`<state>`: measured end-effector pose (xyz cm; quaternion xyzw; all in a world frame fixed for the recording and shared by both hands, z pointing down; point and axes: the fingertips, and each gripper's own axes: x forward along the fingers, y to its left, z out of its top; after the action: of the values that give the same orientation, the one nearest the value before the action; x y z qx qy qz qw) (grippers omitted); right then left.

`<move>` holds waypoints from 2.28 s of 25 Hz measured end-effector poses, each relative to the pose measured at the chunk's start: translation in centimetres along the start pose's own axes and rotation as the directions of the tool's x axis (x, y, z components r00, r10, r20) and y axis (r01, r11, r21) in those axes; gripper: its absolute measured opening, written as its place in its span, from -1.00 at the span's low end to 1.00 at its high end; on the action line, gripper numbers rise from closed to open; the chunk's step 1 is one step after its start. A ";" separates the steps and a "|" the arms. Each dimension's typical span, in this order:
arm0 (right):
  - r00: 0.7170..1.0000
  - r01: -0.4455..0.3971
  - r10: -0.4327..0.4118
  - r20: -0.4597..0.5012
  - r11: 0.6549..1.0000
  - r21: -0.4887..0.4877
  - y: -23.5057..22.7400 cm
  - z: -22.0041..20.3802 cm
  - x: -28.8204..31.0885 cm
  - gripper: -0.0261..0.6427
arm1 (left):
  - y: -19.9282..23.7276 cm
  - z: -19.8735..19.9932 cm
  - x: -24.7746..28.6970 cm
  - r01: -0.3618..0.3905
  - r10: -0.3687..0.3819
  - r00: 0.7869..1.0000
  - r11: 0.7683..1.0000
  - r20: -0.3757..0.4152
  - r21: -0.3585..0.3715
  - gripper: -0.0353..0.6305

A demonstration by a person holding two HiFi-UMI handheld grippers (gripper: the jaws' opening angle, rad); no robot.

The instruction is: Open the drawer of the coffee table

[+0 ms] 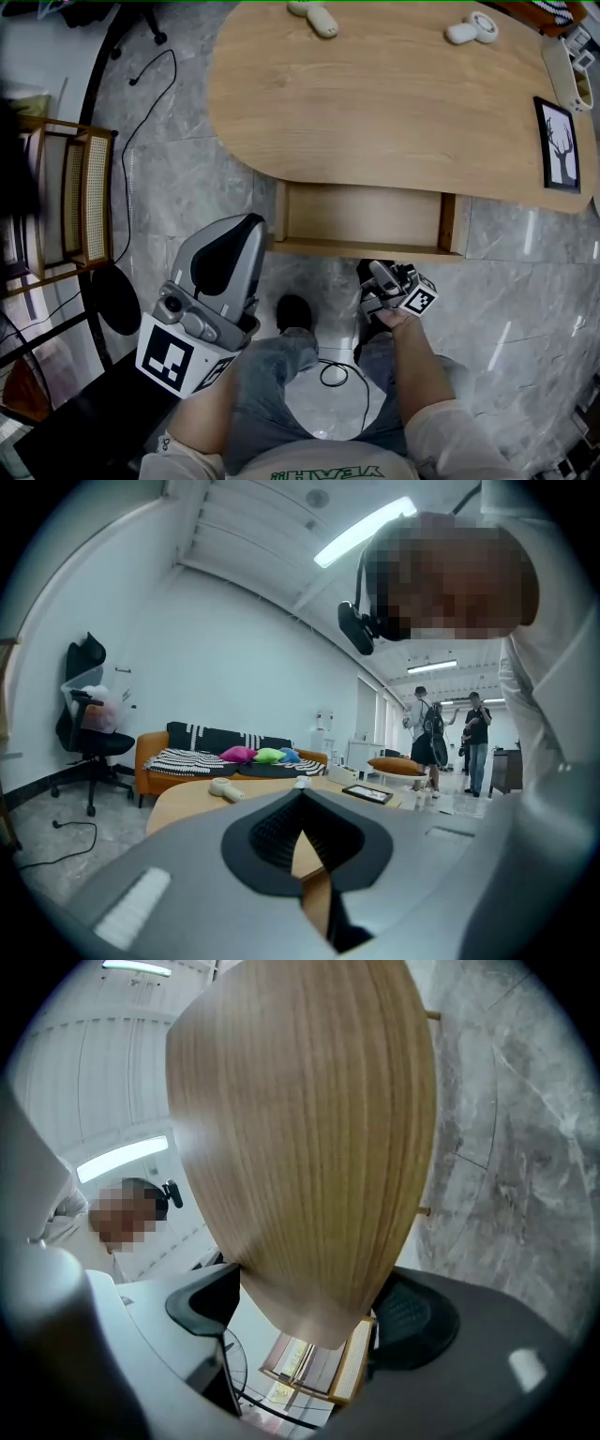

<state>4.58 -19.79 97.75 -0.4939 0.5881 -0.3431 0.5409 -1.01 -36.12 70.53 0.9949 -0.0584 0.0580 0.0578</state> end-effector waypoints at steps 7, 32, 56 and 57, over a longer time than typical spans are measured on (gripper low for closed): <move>0.997 0.010 -0.008 -0.074 1.000 0.021 1.2 -3.1 -3.3 0.38 | -1.6 -0.1 -0.2 0.027 -0.028 1.000 0.999 -0.013 -0.019 -0.90; 0.856 0.335 -0.312 -0.412 0.942 -0.019 0.5 -7.7 -9.2 0.32 | -2.2 4.4 -2.1 0.015 -0.015 1.000 0.999 0.018 -0.029 -0.90; 0.943 -0.071 -0.269 -0.195 0.411 -0.909 63.6 23.7 17.0 0.28 | -5.4 45.2 -2.9 -0.011 0.008 0.989 1.000 0.147 0.019 -0.90; 0.946 -0.067 -0.273 -0.176 0.365 -0.929 65.5 24.3 17.6 0.28 | -5.8 46.8 -2.9 -0.013 0.009 0.987 1.000 0.159 0.028 -0.90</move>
<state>15.79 -15.29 26.72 -0.6891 0.7204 -0.0585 0.0518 1.88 -35.80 23.42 0.9968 -0.0675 -0.0201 0.0382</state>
